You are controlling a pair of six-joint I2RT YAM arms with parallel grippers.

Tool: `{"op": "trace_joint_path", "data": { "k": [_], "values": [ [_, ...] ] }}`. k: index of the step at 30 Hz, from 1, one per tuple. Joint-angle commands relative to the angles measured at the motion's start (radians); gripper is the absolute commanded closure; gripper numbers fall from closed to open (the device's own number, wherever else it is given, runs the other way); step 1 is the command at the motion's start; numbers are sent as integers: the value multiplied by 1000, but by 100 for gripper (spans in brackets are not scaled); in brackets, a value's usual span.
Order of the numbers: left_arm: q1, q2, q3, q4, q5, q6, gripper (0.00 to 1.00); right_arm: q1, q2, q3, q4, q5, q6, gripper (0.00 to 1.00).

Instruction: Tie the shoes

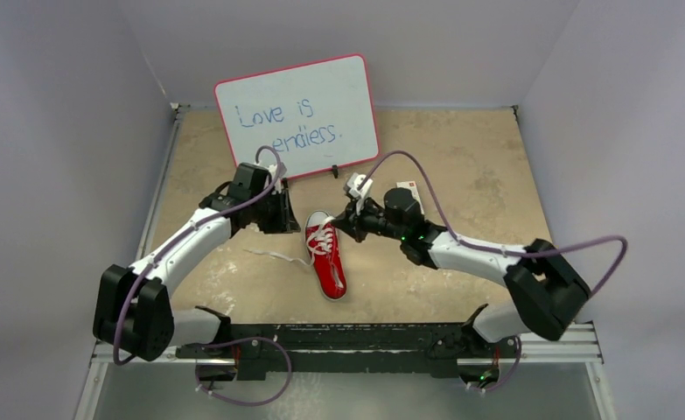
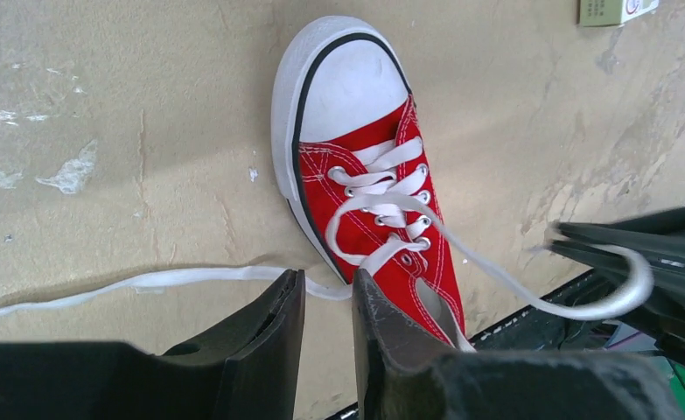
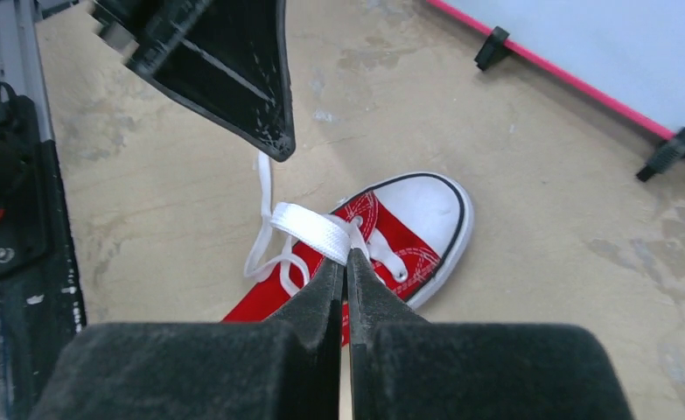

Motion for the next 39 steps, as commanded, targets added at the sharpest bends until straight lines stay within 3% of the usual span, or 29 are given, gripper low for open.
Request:
{"op": "trace_joint_path", "data": {
  "k": [1, 6, 9, 13, 17, 24, 31, 36, 39],
  "values": [
    [6, 14, -33, 124, 43, -9, 75, -51, -157, 19, -201, 1, 68, 100],
    [-2, -8, -142, 359, 153, -31, 73, -160, -236, 83, -404, -31, 125, 100],
    [-40, 22, -149, 384, 158, 36, 71, -186, -214, 163, -496, -103, 132, 100],
    [-68, 128, -122, 325, 111, 91, 72, -200, -168, 233, -505, -230, 195, 100],
    [-71, 147, -149, 412, 149, 47, 72, -203, -136, 252, -471, -237, 223, 100],
    [-100, 89, -195, 371, 42, -6, 68, -214, -97, 266, -415, -254, 235, 100],
    [-169, 23, -180, 234, -232, -70, 68, -216, -72, 284, -437, -233, 204, 100],
    [-213, -51, -197, 173, -261, -31, 66, -217, -70, 296, -454, -243, 174, 100],
    [-239, -100, -233, 245, -212, -17, 65, -217, -90, 288, -454, -236, 170, 100]
  ]
}}
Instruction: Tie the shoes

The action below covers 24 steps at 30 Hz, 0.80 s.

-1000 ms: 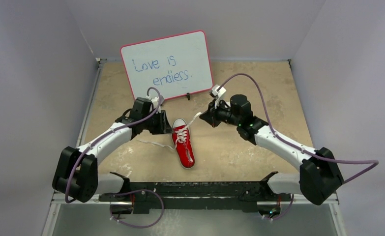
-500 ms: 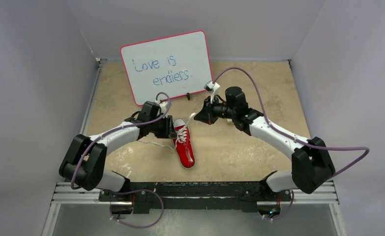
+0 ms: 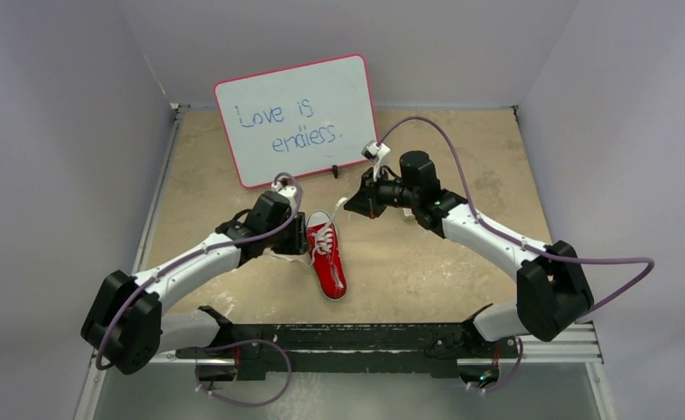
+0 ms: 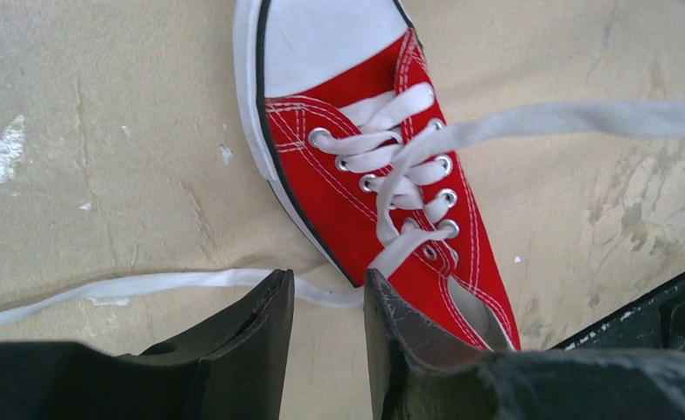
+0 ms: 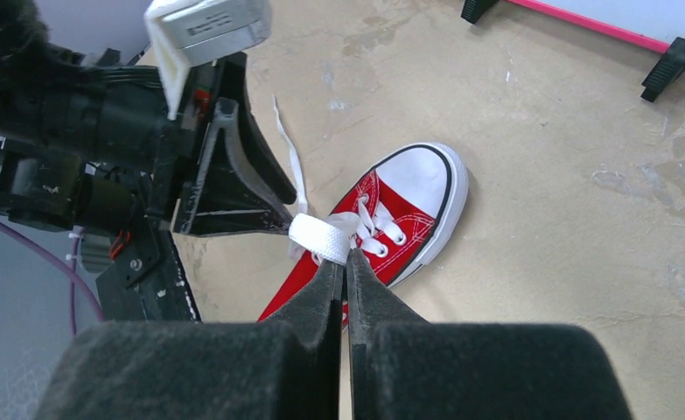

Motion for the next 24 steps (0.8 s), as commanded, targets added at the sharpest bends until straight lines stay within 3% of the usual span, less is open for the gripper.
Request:
{"op": "trace_joint_path", "data": {
  "k": [1, 10, 15, 19, 24],
  "values": [
    [-40, -69, -36, 60, -11, 21, 65, -5, -28, 39, 12, -16, -28, 100],
    [-73, -1, -84, 229, 42, 45, 66, -5, -53, 15, 41, -22, 11, 100],
    [-73, 59, -38, 153, 24, 126, 86, -5, -52, 16, 60, -21, 31, 100],
    [-73, 1, -27, 152, 37, 133, 100, -5, -44, 27, 77, -19, 56, 100],
    [-75, -51, -9, 170, 103, 132, 100, -6, -42, 31, 109, 25, 106, 100]
  ]
}}
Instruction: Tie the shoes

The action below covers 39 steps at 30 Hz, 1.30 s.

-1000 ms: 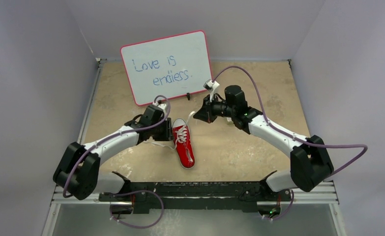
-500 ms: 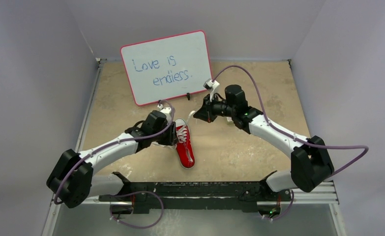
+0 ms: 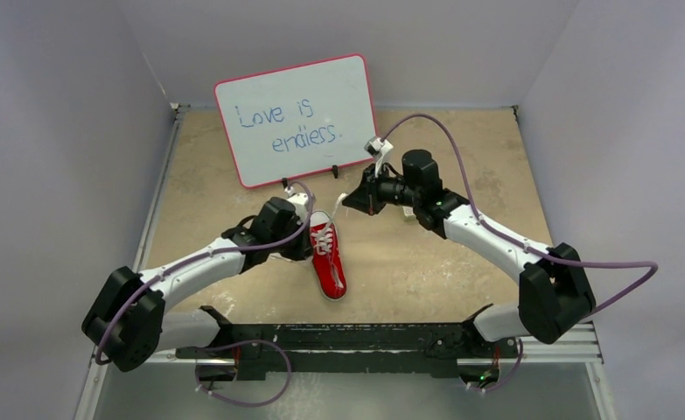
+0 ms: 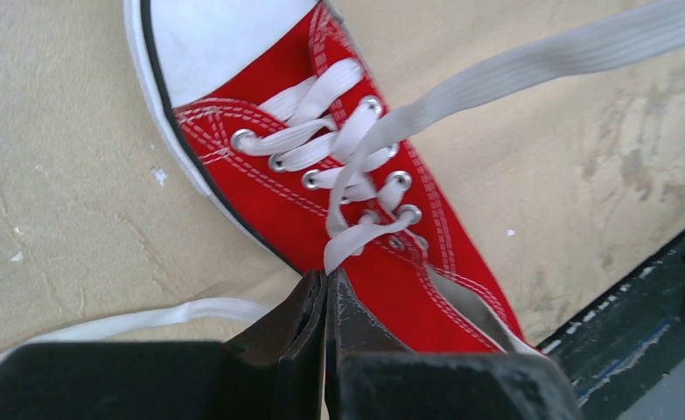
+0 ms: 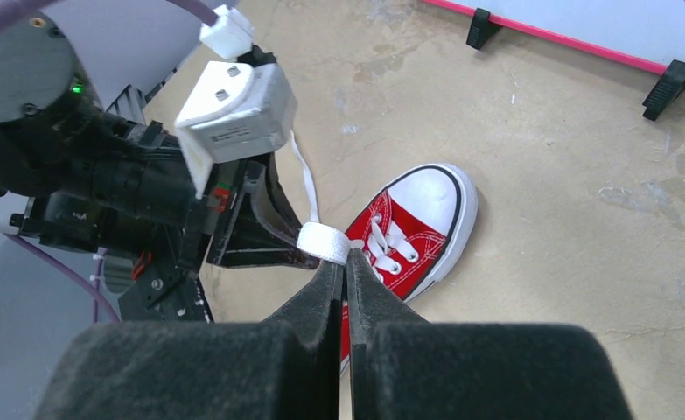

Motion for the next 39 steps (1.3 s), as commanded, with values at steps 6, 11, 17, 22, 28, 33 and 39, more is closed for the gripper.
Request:
{"op": "trace_joint_path", "data": {
  "k": [6, 11, 17, 22, 28, 33, 39],
  "values": [
    [-10, -68, 104, 96, 109, 79, 100, -6, -39, 12, 75, 59, 109, 100],
    [-10, -39, 91, 164, 110, 114, 100, -6, 2, -31, 168, 10, 193, 100],
    [-10, 10, 112, 185, 97, 171, 100, 7, 102, -31, 310, -113, 197, 100],
    [-9, 25, 144, 140, 90, 232, 100, 52, 127, -118, 476, -191, 120, 100],
    [-1, 12, 149, 106, 97, 254, 100, 69, 172, -210, 602, -206, 96, 100],
    [12, 44, 171, 93, 143, 219, 100, 139, 216, -293, 755, -120, 42, 100],
    [24, 59, 190, 68, 180, 191, 100, 194, 283, -319, 924, -19, 0, 100]
  ]
}}
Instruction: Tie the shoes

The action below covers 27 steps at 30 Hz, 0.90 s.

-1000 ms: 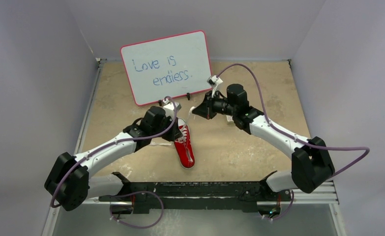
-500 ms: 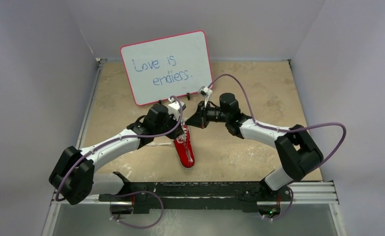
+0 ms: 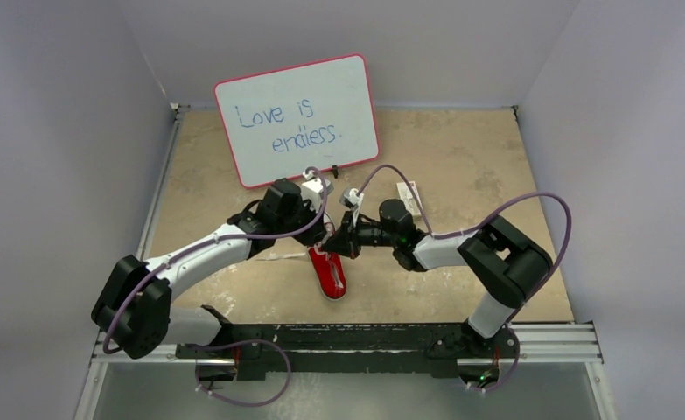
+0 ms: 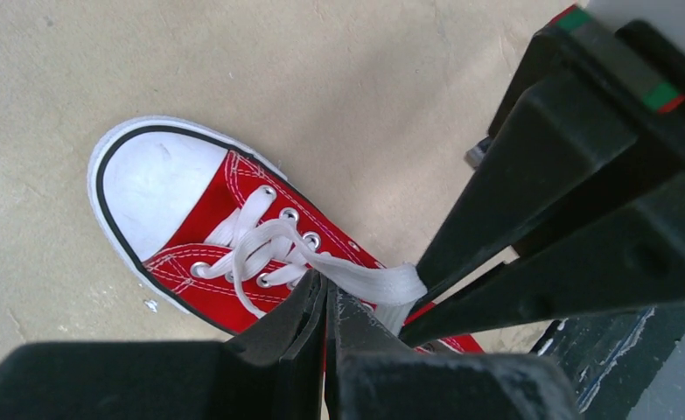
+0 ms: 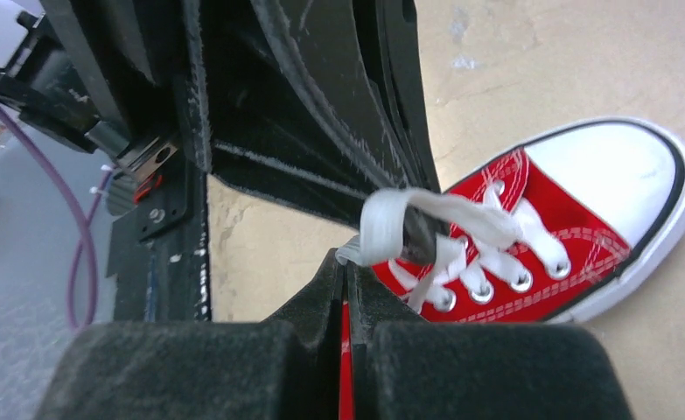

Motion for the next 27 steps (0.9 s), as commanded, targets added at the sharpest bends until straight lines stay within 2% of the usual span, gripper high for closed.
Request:
{"op": "trace_joint_path", "data": {
  "k": [1, 9, 19, 24, 27],
  "values": [
    [23, -7, 45, 7, 45, -29, 100, 39, 25, 15, 198, 121, -101, 100],
    [77, -5, 51, -31, 122, -70, 100, 79, 1, 11, 70, 436, -312, 100],
    [93, 24, 36, 71, 155, -155, 100, 120, 40, 46, 46, 431, -336, 100],
    [101, 51, 54, 84, 148, -187, 100, 139, 28, 21, 22, 659, -332, 100],
    [115, 56, 35, 112, 157, -228, 100, 141, 63, 47, 33, 606, -328, 100]
  ]
}}
